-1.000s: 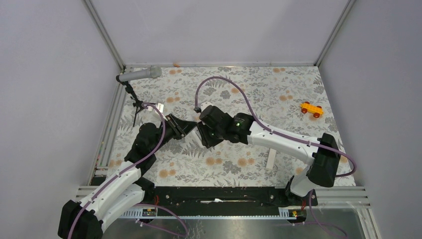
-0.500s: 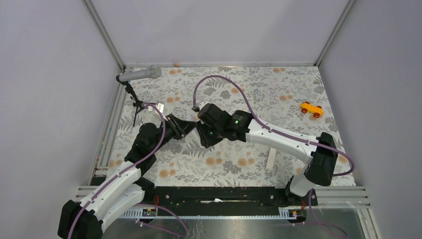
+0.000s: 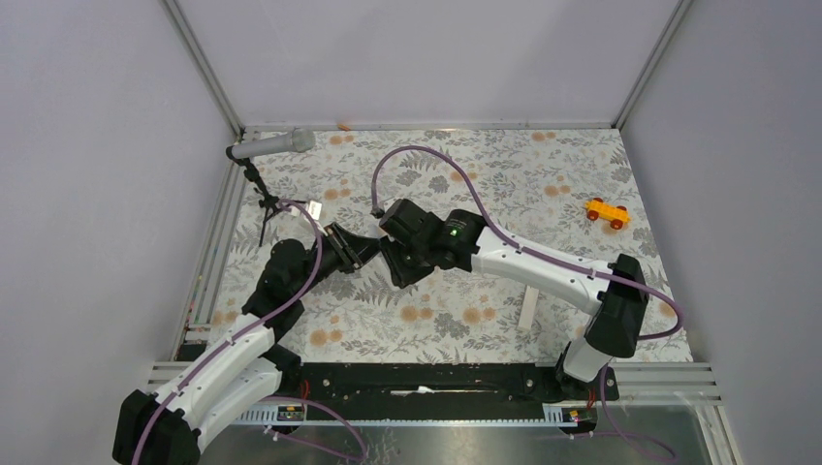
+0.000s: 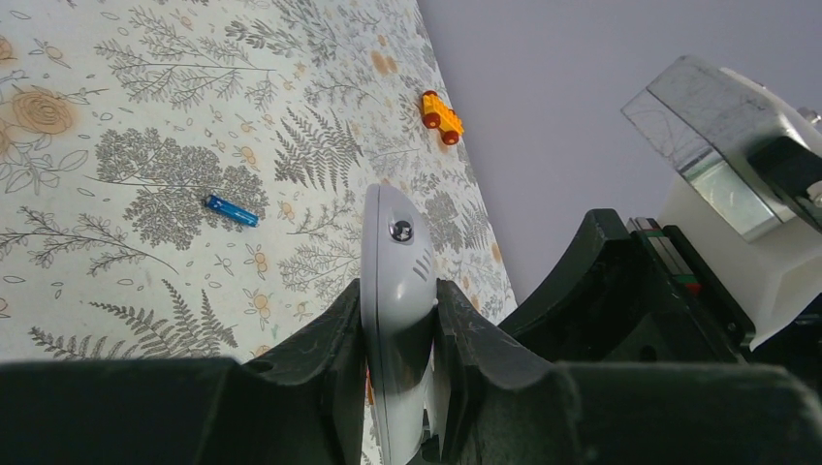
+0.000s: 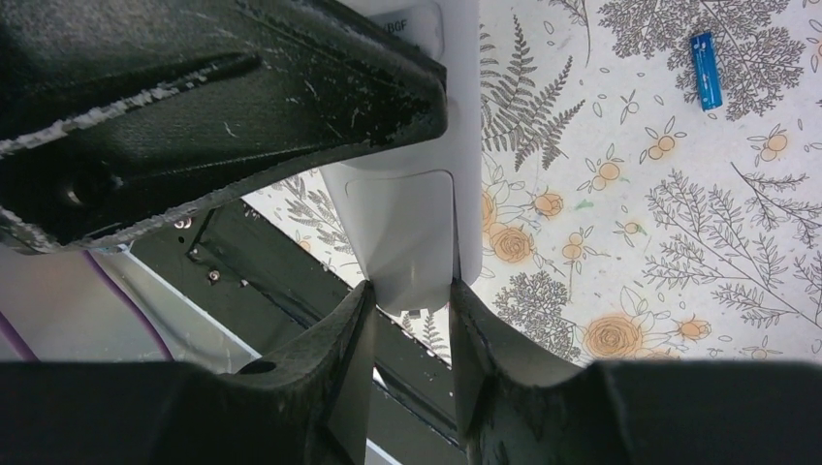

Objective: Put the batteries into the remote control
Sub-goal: Load the battery cover into the remote control.

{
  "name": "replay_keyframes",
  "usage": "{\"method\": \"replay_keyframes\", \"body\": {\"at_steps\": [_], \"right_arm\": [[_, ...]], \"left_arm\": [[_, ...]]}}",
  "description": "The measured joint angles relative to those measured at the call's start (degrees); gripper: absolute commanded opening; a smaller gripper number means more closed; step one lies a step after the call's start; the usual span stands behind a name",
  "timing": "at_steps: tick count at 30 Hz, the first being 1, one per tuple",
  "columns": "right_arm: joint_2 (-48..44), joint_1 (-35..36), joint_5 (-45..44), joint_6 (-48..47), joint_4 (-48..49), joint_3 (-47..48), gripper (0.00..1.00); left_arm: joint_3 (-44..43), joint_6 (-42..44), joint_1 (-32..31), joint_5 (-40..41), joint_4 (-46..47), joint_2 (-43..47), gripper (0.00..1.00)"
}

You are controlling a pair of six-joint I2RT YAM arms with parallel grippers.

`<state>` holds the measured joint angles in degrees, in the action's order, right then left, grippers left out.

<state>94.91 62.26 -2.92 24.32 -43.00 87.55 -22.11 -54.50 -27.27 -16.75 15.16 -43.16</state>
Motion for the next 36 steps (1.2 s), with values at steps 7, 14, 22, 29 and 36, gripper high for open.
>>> {"method": "replay_keyframes", "body": {"at_steps": [7,14,22,29,36], "right_arm": [[1.0,0.1,1.0,-0.1,-2.9,2.5,0.43],[2.4,0.1,1.3,-0.1,-6.0,5.4,0.48],[3.3,0.1,1.4,-0.1,-8.2,6.9,0.48],[4.6,0.2,0.6,0.0,-9.9,9.2,0.61],[4.6,0.5,0.6,0.1,-9.9,10.2,0.69]], "left_arm": [[0.0,-0.1,0.1,-1.3,0.0,1.0,0.00],[0.2,-2.7,0.1,-2.1,0.4,0.5,0.00],[0.2,-5.9,0.1,-2.1,-0.3,-0.2,0.00],[0.0,-7.4,0.2,-1.9,-0.6,-0.6,0.00],[-0.4,-8.4,0.2,-1.5,-1.4,-0.6,0.00]]}}
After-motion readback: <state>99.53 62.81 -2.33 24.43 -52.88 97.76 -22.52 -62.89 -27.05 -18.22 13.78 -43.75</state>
